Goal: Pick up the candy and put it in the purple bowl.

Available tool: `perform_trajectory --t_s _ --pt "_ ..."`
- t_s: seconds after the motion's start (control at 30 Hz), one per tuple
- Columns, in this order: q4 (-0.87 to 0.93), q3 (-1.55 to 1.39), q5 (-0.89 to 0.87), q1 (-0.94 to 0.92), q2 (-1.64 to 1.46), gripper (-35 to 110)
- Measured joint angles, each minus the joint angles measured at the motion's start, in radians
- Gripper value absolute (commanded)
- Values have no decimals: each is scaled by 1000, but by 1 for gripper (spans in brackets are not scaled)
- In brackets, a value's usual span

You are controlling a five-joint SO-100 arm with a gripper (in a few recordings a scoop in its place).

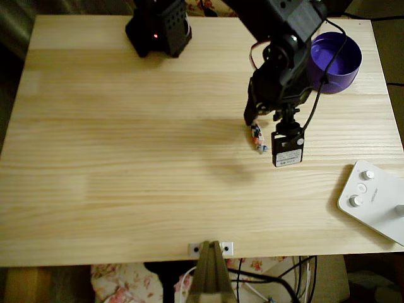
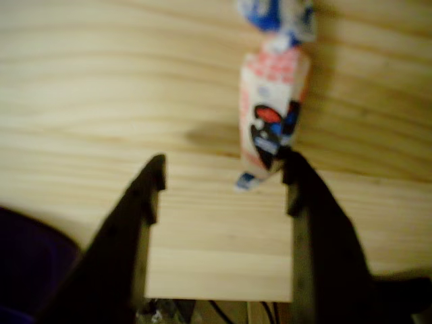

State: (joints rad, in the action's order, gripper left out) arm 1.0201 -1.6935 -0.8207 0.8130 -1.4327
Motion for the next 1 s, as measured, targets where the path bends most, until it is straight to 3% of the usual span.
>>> perform_trajectory --t_s 1.0 --pt "-63 -46 -2 -46 11 8"
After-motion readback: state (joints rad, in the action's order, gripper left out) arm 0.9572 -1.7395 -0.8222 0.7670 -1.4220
